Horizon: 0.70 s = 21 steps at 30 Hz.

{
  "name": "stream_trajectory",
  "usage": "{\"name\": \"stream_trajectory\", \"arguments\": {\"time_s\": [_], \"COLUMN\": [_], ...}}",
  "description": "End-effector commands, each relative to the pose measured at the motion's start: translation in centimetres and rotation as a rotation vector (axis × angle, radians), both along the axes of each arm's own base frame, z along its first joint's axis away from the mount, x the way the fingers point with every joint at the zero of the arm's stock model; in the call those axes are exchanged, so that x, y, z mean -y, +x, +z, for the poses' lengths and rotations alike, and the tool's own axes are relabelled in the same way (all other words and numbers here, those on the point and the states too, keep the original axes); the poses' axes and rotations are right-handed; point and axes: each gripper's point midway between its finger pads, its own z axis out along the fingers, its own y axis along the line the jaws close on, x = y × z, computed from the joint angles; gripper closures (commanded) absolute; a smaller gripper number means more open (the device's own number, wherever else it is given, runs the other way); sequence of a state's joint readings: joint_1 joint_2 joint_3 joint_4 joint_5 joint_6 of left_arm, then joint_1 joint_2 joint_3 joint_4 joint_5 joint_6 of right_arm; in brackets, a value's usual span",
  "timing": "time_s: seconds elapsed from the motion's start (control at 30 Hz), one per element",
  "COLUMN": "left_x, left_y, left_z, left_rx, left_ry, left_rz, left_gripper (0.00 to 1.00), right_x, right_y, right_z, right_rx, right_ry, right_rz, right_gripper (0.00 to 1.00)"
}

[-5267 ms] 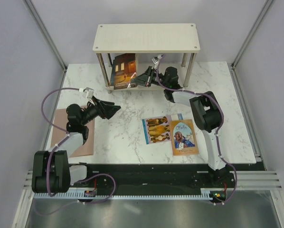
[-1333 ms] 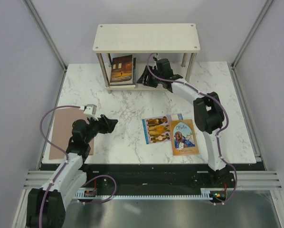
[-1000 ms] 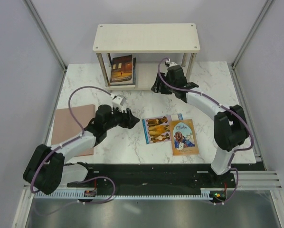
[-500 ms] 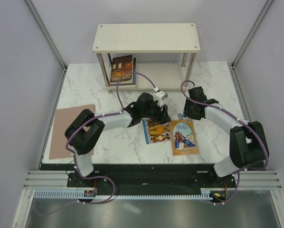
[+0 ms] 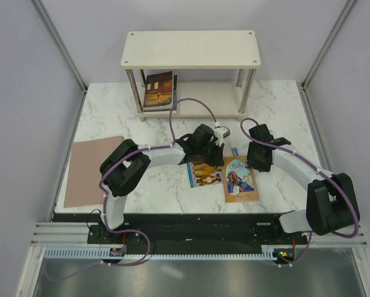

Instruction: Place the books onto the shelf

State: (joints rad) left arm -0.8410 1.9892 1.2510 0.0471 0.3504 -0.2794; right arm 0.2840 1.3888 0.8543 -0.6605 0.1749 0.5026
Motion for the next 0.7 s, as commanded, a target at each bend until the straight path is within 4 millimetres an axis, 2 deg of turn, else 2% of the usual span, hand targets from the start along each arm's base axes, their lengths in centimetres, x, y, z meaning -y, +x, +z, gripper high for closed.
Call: {"name": "stream_trajectory", "arguments": {"time_s": [0.0, 0.2, 0.37, 0.53, 0.6, 0.67], "left_x": [1.7, 1.5, 0.8, 0.1, 0.0, -0.1], "left_y": [-1.2, -2.2, -2.0, -1.9, -2.0, -2.0], "left_z": [0.5, -2.2, -4.3, -5.5, -5.8, -6.0], "left_rx": [0.012, -0.048, -0.085, -0.092, -0.097, -0.102], "left_ry": [0.005, 0.110, 0.188, 0.242, 0.249, 0.252], "left_rz": [-0.063, -0.060, -0.036, -0.021, -0.023, -0.021], "left_gripper": [0.97, 0.98, 0.98, 0.98, 0.98, 0.98], "right_x": [0.5, -0.5, -1.4, -2.2, -3.3, -3.6], "right_y": [-1.9, -2.4, -2.4, -2.6, -2.6, -2.5], "right_z": [-0.8, -2.0, -2.9, -4.5, -4.6, -4.5], "right_rx": [-0.057, -0.102, -0.118, -0.139, -0.132, -0.120], "right_ry": [-0.015, 0.032, 0.074, 0.113, 0.172, 0.191], "right_rz": [0.016, 0.055, 0.075, 0.101, 0.127, 0.130], "right_gripper": [0.47, 0.46, 0.45, 0.42, 0.42, 0.41]}}
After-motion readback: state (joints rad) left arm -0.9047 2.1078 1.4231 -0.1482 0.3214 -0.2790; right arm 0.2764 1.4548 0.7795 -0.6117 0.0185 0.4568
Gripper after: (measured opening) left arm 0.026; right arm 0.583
